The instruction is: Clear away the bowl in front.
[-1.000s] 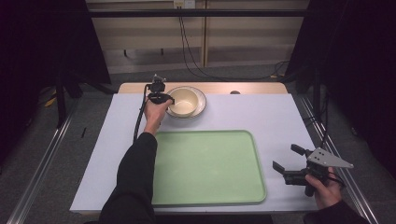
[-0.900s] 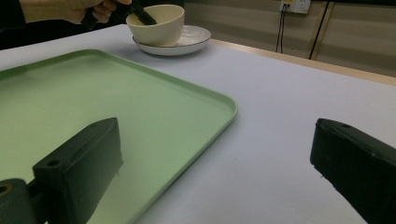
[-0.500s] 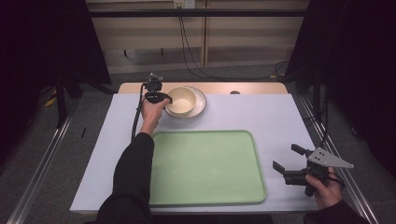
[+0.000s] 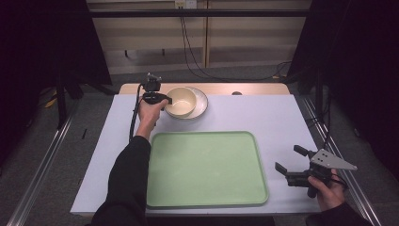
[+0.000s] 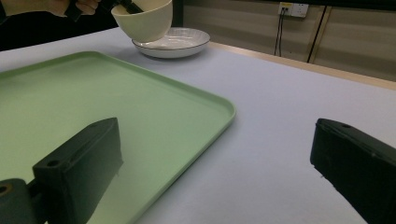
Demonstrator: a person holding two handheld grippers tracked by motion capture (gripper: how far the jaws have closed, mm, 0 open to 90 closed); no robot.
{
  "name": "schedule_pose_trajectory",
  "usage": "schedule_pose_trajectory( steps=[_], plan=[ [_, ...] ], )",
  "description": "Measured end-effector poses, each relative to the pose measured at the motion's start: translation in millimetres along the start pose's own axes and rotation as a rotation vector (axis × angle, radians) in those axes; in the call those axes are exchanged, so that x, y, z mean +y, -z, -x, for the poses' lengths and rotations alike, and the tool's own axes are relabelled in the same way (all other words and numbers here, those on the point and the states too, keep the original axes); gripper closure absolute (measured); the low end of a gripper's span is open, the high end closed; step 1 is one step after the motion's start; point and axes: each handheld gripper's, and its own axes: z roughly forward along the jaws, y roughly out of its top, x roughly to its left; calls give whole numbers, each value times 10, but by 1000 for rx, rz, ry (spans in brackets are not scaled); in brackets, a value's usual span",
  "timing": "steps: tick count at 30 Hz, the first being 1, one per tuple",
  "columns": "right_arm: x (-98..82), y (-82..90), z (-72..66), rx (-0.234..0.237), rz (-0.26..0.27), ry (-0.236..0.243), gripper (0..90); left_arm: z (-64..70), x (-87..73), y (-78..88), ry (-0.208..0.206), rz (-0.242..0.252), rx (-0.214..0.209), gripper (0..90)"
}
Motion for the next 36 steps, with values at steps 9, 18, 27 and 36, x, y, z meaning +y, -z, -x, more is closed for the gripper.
schedule_pose_trajectory(
  steps=[9,18,27,36],
  plan=[
    [0,2,-6,5,5,4,17,73,0,132,-34,-2,-10,833],
    [0,6,-5,-3,10,3,17,177,-30,241,-74,-17,-63,833],
    [0,5,-5,0,12,1,17,286,-63,305,-94,-15,-95,834],
    [2,9,-5,-1,12,4,17,415,-127,349,-129,-22,-132,834]
  ],
)
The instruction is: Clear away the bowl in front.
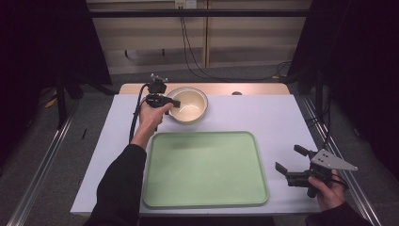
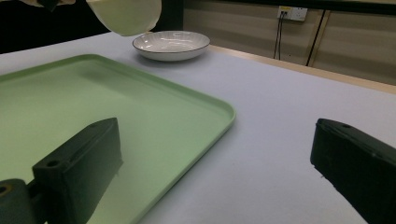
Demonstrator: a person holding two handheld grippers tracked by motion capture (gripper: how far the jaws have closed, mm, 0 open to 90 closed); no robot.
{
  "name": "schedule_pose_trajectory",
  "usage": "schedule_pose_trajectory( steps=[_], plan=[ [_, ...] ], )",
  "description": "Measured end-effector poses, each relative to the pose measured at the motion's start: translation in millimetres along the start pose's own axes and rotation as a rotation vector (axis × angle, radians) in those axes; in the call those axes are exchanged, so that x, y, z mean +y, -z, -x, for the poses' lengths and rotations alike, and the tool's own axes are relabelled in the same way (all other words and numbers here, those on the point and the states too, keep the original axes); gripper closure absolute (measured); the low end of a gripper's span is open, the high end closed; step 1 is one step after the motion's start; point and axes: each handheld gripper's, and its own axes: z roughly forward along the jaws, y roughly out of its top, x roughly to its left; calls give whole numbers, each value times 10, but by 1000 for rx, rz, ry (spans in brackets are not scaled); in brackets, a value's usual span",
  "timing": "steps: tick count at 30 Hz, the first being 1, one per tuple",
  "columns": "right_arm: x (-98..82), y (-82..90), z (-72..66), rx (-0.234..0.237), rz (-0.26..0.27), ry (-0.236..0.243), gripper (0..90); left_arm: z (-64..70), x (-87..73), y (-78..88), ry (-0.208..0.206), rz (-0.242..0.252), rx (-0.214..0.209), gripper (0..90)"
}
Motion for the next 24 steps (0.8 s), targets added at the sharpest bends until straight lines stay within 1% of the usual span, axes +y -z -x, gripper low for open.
schedule_pose_trajectory(
  steps=[2,5,7,8,9,11,13,14,16,17,18,21,22,23,24],
  plan=[
    [1,0,-1,2,1,-1,17,18,-2,0,-7,-8,-4,834],
    [9,12,-2,0,7,3,17,84,-9,-6,-22,-17,-17,834],
    [10,14,-3,1,8,3,17,97,-13,-8,-17,-19,-24,834],
    [10,15,-3,1,7,3,17,119,-20,-16,-12,-15,-9,834],
    [11,15,-3,2,8,5,17,128,-24,-24,-14,-23,-12,835],
    [10,11,-8,1,14,-4,17,190,-48,-64,-32,-38,-12,835],
    [9,11,-11,-1,20,-6,17,204,-55,-78,-40,-47,-19,835],
    [11,17,-13,-2,20,-8,17,230,-63,-111,-38,-47,-34,835],
    [12,18,-12,0,24,-2,17,253,-69,-140,-20,-42,-46,834],
    [13,17,-13,1,24,-2,17,255,-69,-148,-29,-48,-52,835],
    [12,17,-13,-1,23,-3,17,268,-68,-156,-30,-50,-56,834],
    [9,10,-9,-2,23,7,17,298,-66,-176,-35,-56,-53,835],
    [8,7,-11,2,24,5,17,336,-69,-195,-37,-56,-62,835],
    [8,7,-11,2,24,5,17,336,-69,-195,-37,-56,-62,835],
    [8,6,-7,1,24,7,17,366,-73,-212,-47,-65,-73,835]
  ],
)
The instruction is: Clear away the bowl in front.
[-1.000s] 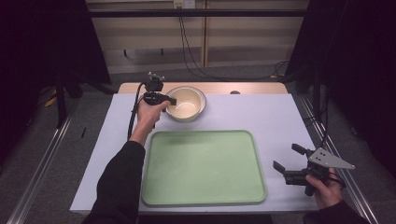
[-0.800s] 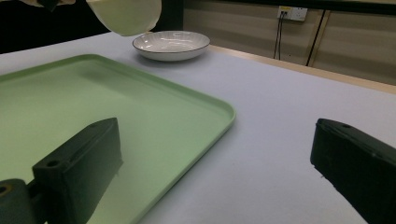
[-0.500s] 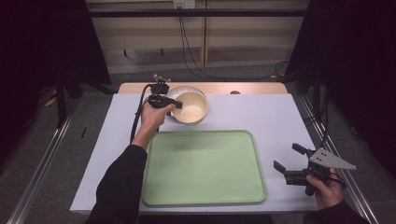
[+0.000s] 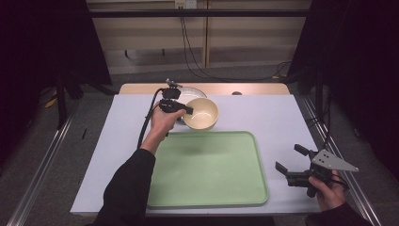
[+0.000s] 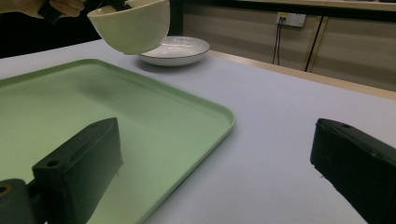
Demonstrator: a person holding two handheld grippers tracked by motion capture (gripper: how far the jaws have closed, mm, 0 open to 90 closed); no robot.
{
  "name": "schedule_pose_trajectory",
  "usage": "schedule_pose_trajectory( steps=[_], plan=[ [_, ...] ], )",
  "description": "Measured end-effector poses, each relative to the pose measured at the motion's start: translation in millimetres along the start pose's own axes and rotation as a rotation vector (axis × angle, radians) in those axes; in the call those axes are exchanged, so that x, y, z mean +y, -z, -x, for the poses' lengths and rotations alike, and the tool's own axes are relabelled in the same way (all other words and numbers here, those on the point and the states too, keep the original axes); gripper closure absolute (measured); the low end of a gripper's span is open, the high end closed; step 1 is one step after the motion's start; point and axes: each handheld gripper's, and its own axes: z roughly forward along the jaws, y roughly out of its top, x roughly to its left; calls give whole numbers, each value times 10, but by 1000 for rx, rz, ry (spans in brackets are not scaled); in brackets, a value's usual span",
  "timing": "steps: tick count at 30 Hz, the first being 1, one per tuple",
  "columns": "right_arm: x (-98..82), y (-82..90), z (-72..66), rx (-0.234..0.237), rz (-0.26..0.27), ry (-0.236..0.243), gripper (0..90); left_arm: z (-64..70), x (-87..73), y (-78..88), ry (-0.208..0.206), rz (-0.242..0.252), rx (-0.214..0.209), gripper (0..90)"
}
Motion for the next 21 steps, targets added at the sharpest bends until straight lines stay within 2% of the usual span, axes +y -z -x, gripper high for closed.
schedule_pose_trajectory(
  steps=[5,7,10,18,21],
  plan=[
    [0,-2,-1,-1,0,0,17,81,-4,-44,-19,-14,-20,835],
    [0,-4,-3,-2,1,-5,17,112,-12,-66,-12,-12,-28,834],
    [0,-4,-6,-2,-4,-5,17,175,-30,-125,-30,-23,-41,835],
    [-2,-10,-4,-2,-5,-3,17,301,-15,-215,-70,-38,-50,834],
    [-1,-5,-3,-1,-1,-5,17,347,-17,-254,-70,-41,-62,835]
  ],
)
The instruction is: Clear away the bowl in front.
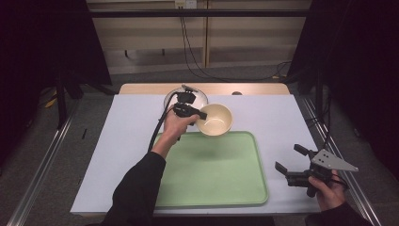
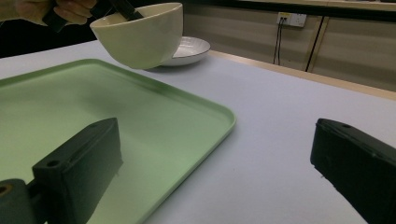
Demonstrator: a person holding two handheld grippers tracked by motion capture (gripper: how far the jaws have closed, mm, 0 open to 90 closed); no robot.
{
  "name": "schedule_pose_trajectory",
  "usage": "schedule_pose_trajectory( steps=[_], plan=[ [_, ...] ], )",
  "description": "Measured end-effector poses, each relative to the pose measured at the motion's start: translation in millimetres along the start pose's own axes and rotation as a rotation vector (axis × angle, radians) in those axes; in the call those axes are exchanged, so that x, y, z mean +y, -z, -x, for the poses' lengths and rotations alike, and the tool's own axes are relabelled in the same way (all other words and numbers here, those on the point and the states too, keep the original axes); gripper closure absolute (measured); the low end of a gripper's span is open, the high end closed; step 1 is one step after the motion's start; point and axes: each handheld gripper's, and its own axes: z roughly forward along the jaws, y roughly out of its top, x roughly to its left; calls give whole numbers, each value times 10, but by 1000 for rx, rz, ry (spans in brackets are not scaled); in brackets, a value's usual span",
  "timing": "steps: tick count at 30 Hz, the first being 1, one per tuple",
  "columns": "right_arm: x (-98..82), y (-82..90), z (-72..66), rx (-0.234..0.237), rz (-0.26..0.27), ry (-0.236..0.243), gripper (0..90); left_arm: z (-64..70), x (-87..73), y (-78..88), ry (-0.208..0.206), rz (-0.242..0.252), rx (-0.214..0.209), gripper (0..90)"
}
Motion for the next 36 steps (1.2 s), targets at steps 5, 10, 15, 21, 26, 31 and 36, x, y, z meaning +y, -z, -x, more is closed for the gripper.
schedule_pose_trajectory(
  steps=[5,10,15,21,26,31,36],
  plan=[
    [1,1,-2,0,-2,0,17,57,10,-65,-4,-11,-13,835],
    [1,1,-5,2,-2,-3,17,147,79,-142,-30,-29,-12,834],
    [-1,-6,-3,4,-2,5,17,228,108,-205,-40,-36,-26,835],
    [-2,-4,-3,3,-2,4,17,330,117,-336,-41,-54,-47,834],
    [0,-3,-1,3,3,4,16,403,105,-436,-54,-74,-47,834],
    [-2,-4,-5,10,-2,4,15,479,96,-516,-44,-75,-65,834],
    [-2,-4,-5,8,0,4,16,532,97,-579,-58,-86,-56,834]
  ],
)
